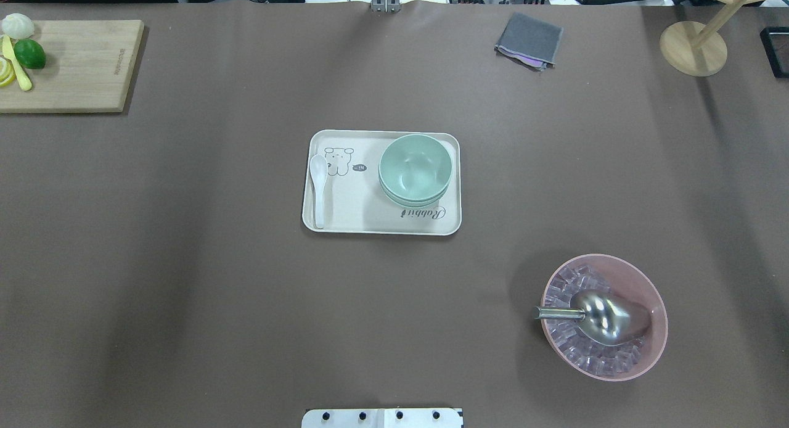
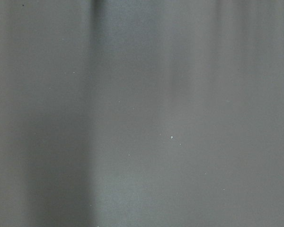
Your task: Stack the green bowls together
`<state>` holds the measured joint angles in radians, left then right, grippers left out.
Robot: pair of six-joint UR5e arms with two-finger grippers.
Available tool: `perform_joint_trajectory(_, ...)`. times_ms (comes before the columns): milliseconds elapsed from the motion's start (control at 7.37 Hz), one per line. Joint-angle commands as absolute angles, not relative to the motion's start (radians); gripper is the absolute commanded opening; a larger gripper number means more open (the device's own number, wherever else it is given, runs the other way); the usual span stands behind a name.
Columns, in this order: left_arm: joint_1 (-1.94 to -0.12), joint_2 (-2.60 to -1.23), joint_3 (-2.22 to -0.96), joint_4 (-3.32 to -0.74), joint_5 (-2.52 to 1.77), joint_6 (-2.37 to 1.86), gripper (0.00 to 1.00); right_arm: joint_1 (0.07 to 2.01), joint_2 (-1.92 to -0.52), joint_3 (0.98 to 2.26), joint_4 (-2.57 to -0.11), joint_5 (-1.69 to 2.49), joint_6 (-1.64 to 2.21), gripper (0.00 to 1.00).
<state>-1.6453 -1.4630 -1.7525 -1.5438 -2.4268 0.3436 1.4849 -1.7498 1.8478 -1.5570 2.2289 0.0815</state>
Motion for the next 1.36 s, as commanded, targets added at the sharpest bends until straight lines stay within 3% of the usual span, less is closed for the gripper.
perform_joint_trajectory(0,-1.644,-1.463,-1.752,-1.543,-2.427,0.344,0.98,1.483,-1.749,1.844,-1.557,2.229,0.081,1.00)
perform_joint_trajectory(1222,-1.644,-1.462,-1.747,-1.543,-2.427,0.345,0.98,1.480,-1.747,1.833,-1.557,2.241,0.081,1.00)
